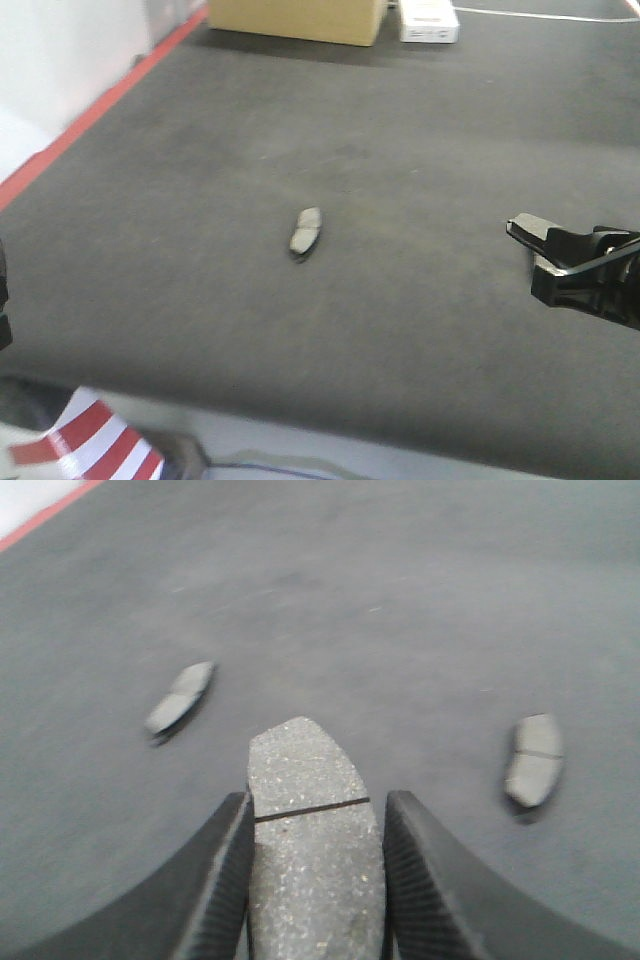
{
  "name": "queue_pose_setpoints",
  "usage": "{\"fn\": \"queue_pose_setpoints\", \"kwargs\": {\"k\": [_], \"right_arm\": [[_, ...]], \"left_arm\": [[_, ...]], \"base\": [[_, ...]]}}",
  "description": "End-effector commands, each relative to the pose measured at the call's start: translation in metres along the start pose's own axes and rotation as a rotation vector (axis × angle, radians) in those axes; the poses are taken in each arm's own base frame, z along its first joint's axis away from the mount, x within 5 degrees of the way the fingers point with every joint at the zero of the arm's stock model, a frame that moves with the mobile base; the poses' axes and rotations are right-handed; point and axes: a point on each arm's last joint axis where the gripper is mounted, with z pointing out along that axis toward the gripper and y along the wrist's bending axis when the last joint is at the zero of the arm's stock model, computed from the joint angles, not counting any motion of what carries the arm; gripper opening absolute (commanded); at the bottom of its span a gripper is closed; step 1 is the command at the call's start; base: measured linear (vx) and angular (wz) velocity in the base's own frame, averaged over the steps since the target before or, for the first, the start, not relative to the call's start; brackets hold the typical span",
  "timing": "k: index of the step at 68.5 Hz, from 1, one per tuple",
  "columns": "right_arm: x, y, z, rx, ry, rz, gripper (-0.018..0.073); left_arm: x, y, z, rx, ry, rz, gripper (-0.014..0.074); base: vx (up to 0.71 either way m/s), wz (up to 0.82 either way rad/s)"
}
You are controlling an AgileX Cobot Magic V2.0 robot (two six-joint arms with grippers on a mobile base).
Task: Move and align brake pads A on conveyor
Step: 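Drive up to the belt and stop facing the two lying pads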
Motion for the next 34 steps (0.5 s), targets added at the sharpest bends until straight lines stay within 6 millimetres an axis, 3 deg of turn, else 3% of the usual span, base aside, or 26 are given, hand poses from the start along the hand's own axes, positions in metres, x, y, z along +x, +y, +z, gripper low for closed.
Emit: {"fn": "queue_pose_setpoints", "kwargs": {"k": [1, 34], "right_arm": [[-0.0157, 0.0037, -0.0071, -0.047, -0.098, -0.025, 0.0049], [-0.0157, 0.0037, -0.0071, -0.047, -0.098, -0.025, 0.0049]], "left_arm": [[-0.0145, -0.0060, -0.0057, 0.054, -0.102, 0.007, 0.0118], [-0.0145, -0.0060, -0.0057, 0.054, -0.102, 0.007, 0.0118]], "base": [[0.23, -0.37], [0.20, -0.33]]}}
